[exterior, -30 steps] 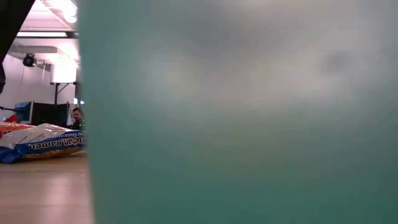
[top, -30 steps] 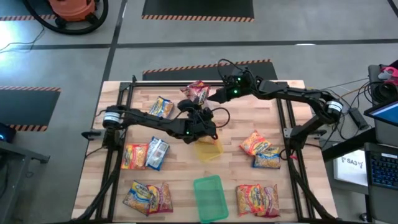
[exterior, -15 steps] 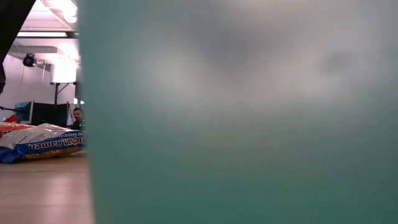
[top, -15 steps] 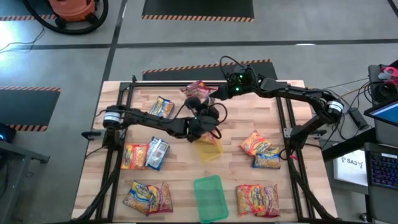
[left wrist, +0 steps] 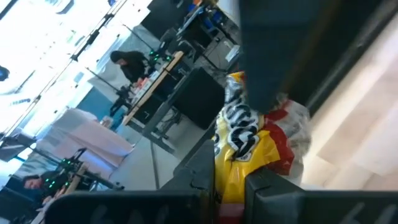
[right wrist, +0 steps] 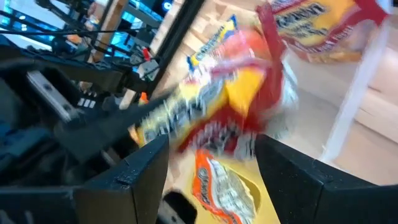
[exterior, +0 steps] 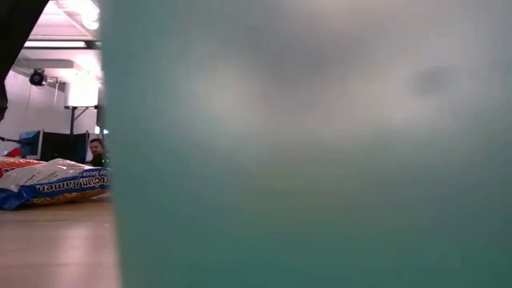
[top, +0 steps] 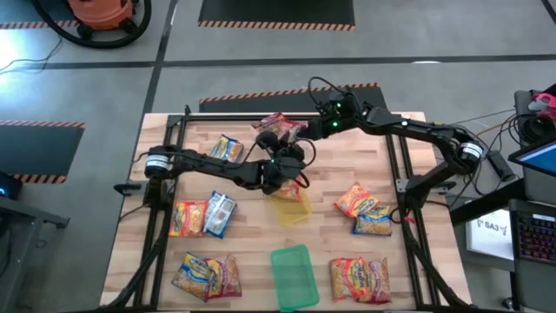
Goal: Sort Maruchan noodles
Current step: Put the red noodle pack into the transparent bin
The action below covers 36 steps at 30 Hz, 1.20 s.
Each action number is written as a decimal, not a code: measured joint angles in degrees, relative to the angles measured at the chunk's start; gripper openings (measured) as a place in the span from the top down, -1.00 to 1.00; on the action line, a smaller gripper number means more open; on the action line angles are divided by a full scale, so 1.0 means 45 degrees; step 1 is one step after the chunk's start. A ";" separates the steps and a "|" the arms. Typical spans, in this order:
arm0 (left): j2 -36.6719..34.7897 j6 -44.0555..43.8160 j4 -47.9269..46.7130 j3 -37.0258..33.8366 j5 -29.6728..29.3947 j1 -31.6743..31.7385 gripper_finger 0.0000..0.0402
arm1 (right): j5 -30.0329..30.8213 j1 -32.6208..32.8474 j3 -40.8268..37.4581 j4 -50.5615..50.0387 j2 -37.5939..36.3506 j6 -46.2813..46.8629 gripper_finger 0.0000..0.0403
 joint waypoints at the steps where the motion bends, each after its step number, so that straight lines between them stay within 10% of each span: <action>1: 0.0000 -0.0005 0.0000 0.0000 0.0000 0.0050 0.97 | -0.0010 -0.0030 -0.0009 -0.0115 -0.0082 0.0003 -0.13; 36: 0.0044 0.0199 0.2069 -0.0029 0.3501 0.0561 0.97 | 0.0323 -0.0132 -0.0083 0.0272 -0.0265 0.0153 -0.13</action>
